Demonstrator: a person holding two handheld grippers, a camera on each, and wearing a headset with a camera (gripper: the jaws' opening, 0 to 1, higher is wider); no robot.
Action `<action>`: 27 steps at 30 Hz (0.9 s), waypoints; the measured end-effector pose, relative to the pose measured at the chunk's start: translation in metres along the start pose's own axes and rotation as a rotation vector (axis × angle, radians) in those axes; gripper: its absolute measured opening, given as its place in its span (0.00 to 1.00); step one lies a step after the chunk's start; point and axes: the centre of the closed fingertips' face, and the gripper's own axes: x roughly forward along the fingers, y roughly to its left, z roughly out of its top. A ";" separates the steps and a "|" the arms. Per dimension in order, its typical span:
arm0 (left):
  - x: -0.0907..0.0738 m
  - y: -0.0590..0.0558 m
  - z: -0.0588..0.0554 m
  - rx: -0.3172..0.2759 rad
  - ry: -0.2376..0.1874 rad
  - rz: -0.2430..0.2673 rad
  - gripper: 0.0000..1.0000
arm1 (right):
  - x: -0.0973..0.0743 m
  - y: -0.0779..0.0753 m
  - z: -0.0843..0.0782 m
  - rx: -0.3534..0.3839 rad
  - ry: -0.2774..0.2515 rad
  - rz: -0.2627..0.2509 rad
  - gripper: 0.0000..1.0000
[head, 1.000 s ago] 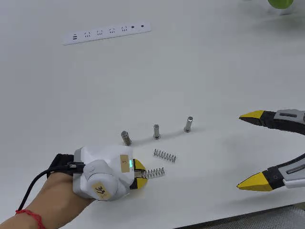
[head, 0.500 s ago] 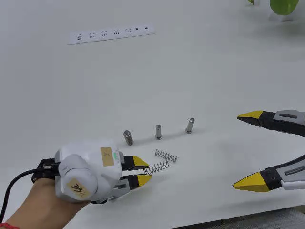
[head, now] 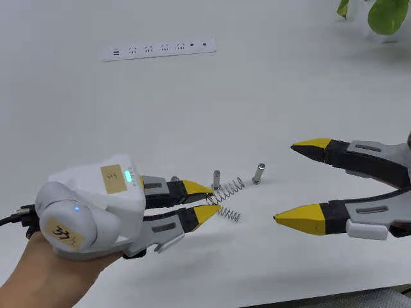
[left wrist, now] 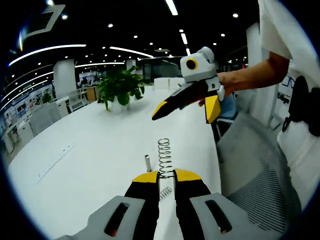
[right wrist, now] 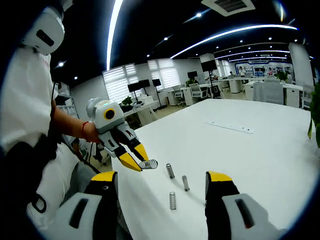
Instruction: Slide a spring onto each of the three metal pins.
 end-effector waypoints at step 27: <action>-0.006 0.006 0.060 -0.089 -0.221 0.053 0.10 | 0.026 0.011 0.052 0.317 -0.235 0.017 0.18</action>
